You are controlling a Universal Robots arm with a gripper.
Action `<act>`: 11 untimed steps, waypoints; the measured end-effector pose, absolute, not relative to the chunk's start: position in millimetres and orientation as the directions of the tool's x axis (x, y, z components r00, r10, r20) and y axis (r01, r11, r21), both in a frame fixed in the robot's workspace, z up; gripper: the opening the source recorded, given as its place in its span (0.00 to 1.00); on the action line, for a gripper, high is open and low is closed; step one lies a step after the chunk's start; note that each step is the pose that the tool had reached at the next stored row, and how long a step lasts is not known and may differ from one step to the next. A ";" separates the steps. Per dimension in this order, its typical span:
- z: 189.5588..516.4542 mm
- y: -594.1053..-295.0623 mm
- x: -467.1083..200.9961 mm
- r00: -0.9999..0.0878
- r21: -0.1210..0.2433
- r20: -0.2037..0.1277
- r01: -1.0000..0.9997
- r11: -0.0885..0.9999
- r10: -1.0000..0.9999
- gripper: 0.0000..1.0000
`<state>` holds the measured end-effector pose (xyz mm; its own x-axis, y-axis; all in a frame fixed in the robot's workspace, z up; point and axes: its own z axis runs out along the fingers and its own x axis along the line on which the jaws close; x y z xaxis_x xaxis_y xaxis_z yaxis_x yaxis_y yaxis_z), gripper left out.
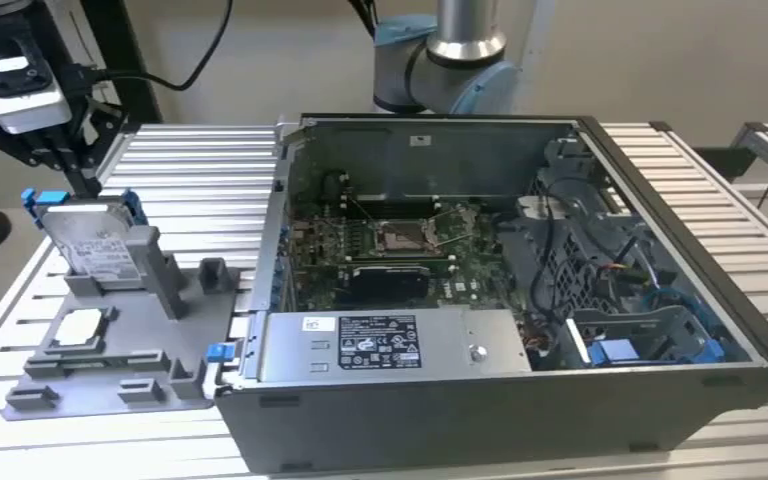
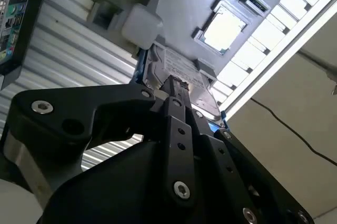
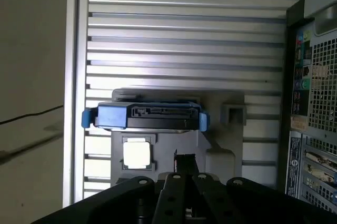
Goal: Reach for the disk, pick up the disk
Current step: 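Reach for the disk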
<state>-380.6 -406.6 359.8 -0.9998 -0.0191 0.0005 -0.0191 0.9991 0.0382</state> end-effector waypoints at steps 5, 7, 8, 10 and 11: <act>359.8 -403.5 -386.3 -1.000 0.038 0.000 -0.019 0.999 -0.019 0.00; 359.8 -401.3 -391.1 -1.000 0.038 0.001 -0.019 0.999 -0.019 0.00; 359.8 -400.4 -394.0 -1.000 0.038 0.000 -0.019 0.999 -0.019 0.00; 359.8 -398.8 -400.6 -1.000 0.038 0.001 -0.019 0.999 -0.019 0.00; 359.7 -398.0 -404.0 -1.000 0.038 0.000 -0.019 0.999 -0.019 0.00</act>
